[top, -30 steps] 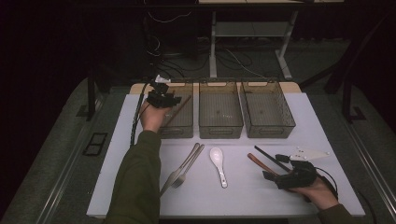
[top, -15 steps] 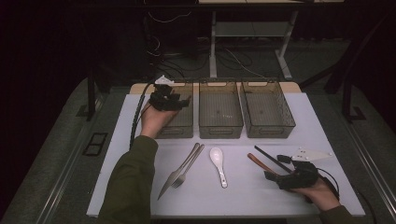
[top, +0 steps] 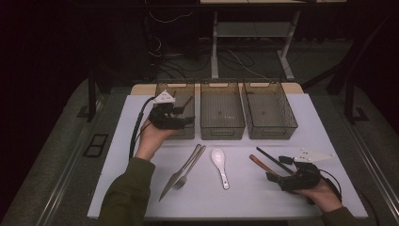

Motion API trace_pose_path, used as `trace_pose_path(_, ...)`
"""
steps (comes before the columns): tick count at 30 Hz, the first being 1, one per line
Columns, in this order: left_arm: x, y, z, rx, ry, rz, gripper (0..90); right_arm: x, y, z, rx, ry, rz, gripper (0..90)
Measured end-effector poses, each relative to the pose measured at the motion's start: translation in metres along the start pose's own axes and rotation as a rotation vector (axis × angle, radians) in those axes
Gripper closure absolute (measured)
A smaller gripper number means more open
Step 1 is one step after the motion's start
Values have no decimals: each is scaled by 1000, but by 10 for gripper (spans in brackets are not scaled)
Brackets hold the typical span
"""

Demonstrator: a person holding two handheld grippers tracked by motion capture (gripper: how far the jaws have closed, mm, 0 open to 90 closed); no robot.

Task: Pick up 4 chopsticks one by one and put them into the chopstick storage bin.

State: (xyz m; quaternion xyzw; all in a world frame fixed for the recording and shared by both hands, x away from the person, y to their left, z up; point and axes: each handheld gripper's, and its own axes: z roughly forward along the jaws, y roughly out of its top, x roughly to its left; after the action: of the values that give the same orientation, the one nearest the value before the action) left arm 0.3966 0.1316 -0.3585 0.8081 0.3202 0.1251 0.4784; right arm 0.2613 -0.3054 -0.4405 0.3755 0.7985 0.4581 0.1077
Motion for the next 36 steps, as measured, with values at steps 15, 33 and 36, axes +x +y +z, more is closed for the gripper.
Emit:
trace_pose_path(15,-43,-41,-17,10,-46,67,192,-1,-1,-1,-7,3,1,115)
trace_pose_path(33,-66,-82,-30,9,-42,66,76,-2,-1,-3,-16,-6,3,115)
trace_pose_path(36,-67,-87,-33,14,-51,68,45,-2,-1,-3,-13,-7,4,115)
